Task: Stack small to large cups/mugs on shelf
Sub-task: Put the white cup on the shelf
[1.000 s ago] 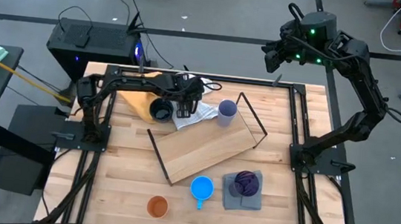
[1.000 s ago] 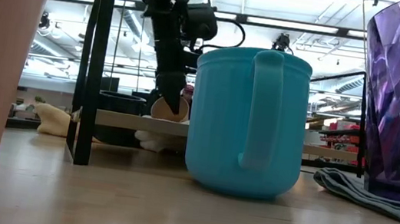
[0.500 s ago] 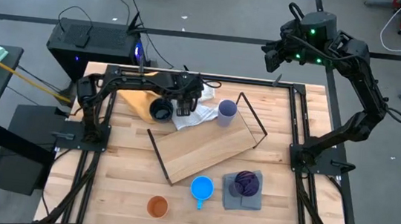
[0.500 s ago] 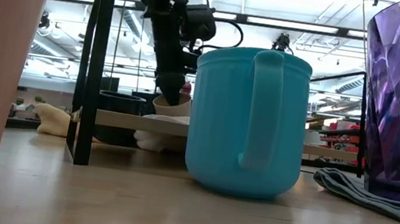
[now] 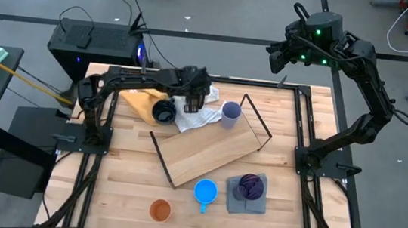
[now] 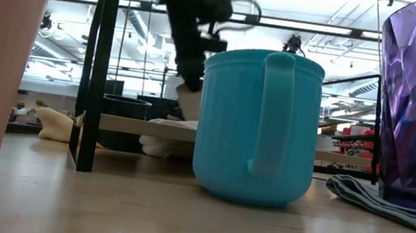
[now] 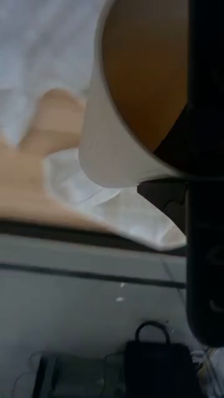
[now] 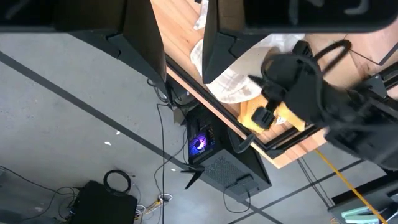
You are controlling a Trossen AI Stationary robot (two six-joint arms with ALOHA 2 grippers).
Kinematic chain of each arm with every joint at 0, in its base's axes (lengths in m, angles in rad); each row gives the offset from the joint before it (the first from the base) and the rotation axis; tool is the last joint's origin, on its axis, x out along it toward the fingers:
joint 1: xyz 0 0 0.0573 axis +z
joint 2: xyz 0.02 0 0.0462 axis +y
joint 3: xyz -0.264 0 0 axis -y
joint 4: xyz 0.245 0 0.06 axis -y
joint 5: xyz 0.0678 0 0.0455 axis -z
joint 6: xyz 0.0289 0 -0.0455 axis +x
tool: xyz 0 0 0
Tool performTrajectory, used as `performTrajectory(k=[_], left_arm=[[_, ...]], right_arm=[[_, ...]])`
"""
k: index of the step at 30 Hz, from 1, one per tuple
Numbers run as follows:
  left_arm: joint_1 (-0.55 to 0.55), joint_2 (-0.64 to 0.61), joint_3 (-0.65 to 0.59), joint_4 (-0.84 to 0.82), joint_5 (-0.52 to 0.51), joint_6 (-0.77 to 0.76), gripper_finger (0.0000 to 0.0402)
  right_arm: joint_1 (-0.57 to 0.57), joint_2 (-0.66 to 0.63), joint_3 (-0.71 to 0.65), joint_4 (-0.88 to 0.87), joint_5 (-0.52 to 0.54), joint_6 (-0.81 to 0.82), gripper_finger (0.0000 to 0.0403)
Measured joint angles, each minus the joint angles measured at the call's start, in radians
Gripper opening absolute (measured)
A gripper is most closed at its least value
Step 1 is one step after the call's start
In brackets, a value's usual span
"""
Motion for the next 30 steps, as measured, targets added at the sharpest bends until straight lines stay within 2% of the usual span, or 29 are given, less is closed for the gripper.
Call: performTrajectory(k=[9,14,18,22,25,30], left_arm=[[0.034,0.000,0.335,-0.277,-0.028,0.091,0.0008],[0.064,-0.001,0.559,-0.558,0.128,0.045,0.0008],[0.070,-0.001,0.701,-0.692,0.150,-0.073,0.0008],[0.071,0.007,0.747,-0.689,0.229,-0.276,0.0008],[0.026,0.010,0.746,-0.708,0.267,-0.400,0.0007],[-0.105,0.009,0.746,-0.791,0.248,-0.541,0.0007]], right_arm=[[0.000,0.000,0.000,-0.002,0.000,-0.002,0.0112],[0.000,0.000,0.000,-0.020,0.000,-0.010,0.0112],[0.000,0.000,0.000,-0.038,0.000,-0.019,0.0112],[0.000,0.000,0.000,-0.038,0.000,-0.027,0.0112],[0.000,0.000,0.000,-0.038,0.000,-0.029,0.0112],[0.000,0.000,0.000,-0.055,0.000,-0.034,0.0112]])
